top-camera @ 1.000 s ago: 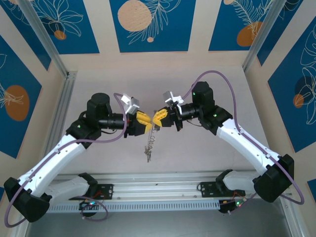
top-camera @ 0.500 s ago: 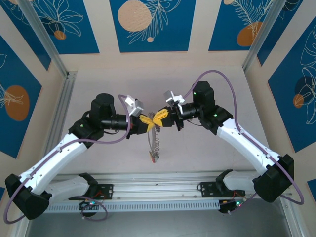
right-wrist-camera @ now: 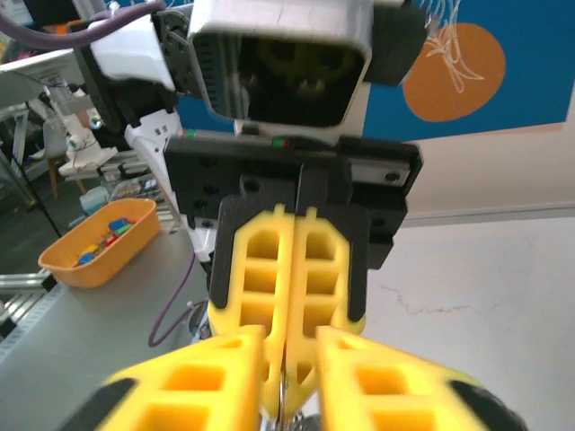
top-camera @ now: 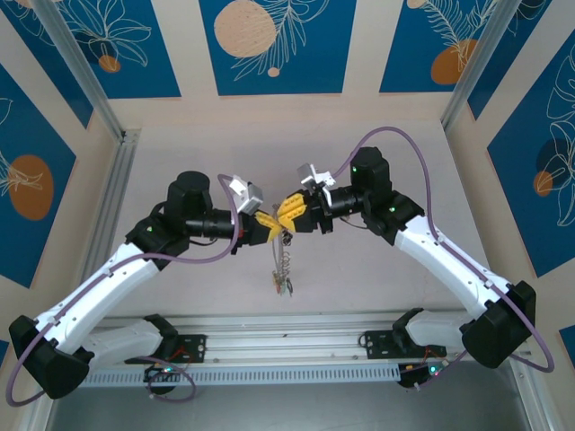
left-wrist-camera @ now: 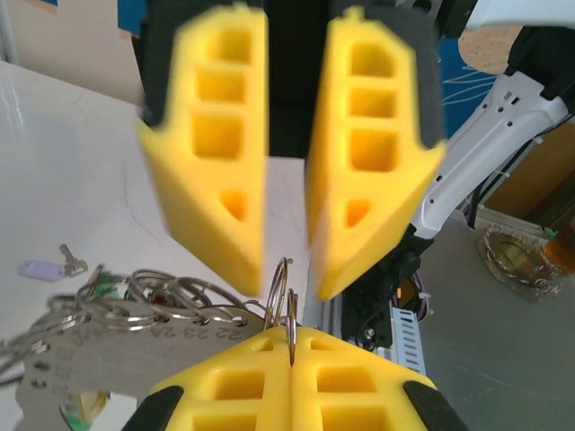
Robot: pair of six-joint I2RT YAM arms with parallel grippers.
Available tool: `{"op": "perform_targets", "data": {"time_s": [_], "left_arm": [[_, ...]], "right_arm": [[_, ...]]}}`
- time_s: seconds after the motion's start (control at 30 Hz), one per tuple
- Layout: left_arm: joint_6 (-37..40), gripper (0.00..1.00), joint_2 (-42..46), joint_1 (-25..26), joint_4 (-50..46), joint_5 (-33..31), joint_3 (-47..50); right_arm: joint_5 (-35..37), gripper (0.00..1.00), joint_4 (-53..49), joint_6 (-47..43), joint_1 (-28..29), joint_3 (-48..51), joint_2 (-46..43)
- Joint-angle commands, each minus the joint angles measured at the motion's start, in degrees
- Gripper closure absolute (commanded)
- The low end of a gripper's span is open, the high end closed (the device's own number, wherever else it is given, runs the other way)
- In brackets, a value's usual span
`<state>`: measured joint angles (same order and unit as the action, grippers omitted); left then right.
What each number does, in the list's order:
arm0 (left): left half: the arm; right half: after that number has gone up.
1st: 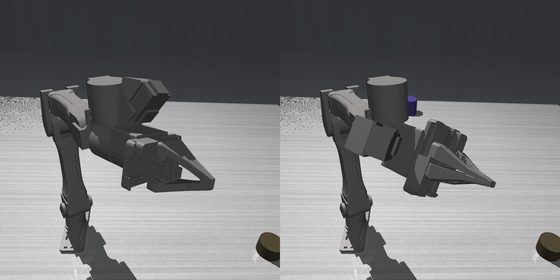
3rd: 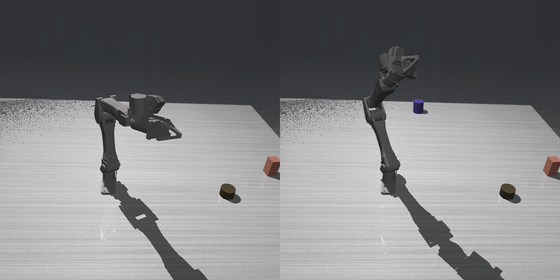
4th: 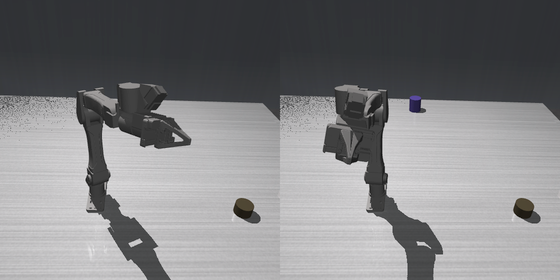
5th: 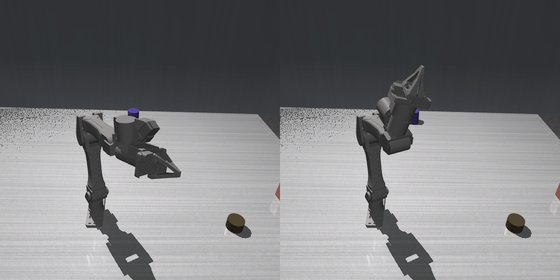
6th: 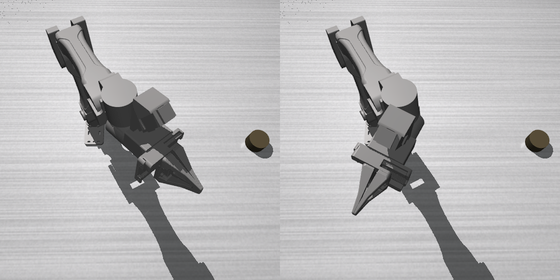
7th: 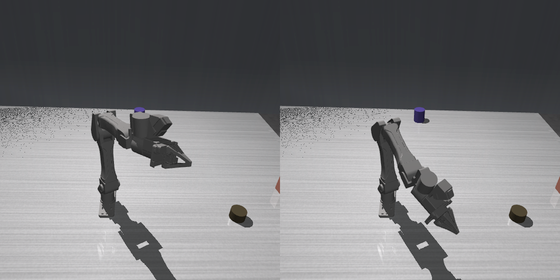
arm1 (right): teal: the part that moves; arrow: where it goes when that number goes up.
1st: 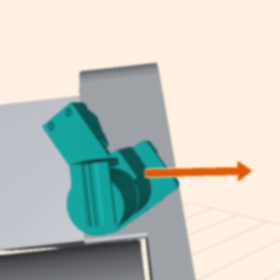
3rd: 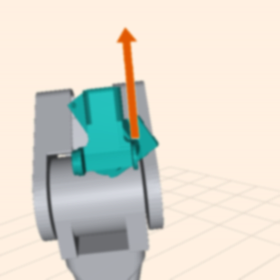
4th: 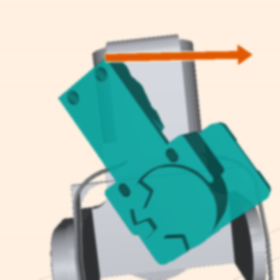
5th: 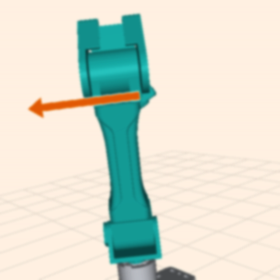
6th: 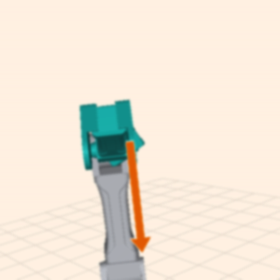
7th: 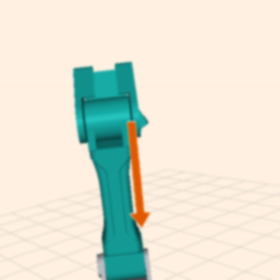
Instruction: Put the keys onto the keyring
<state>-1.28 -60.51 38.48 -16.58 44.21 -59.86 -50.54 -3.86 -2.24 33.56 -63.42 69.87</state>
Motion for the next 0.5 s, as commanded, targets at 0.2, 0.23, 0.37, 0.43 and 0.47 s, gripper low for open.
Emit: {"op": "perform_targets", "data": {"time_s": [0.2, 0.23, 0.37, 0.43, 0.47], "left_arm": [[2.36, 1.00, 2.11, 0.57, 0.31, -1.34, -2.10], [2.10, 1.00, 2.05, 0.61, 0.94, -0.71, -2.09], [0.44, 1.00, 1.68, 0.60, 4.33, 2.68, -2.28], [-0.10, 1.00, 1.43, 0.63, 5.38, 4.17, -2.78], [-0.22, 1.00, 1.32, 0.63, 5.54, 4.87, -3.10]], "right_arm": [[8.52, 0.45, -4.11, 0.11, -1.22, 3.68, -11.51], [8.16, 0.46, -4.76, 0.13, -1.08, 4.33, -12.34], [6.69, 0.61, -6.30, 0.78, 0.09, 7.69, -14.88], [5.31, 0.67, -6.46, 1.03, 0.38, 8.52, -14.95], [4.67, 0.70, -6.21, 1.28, 0.56, 8.81, -14.72]]}}
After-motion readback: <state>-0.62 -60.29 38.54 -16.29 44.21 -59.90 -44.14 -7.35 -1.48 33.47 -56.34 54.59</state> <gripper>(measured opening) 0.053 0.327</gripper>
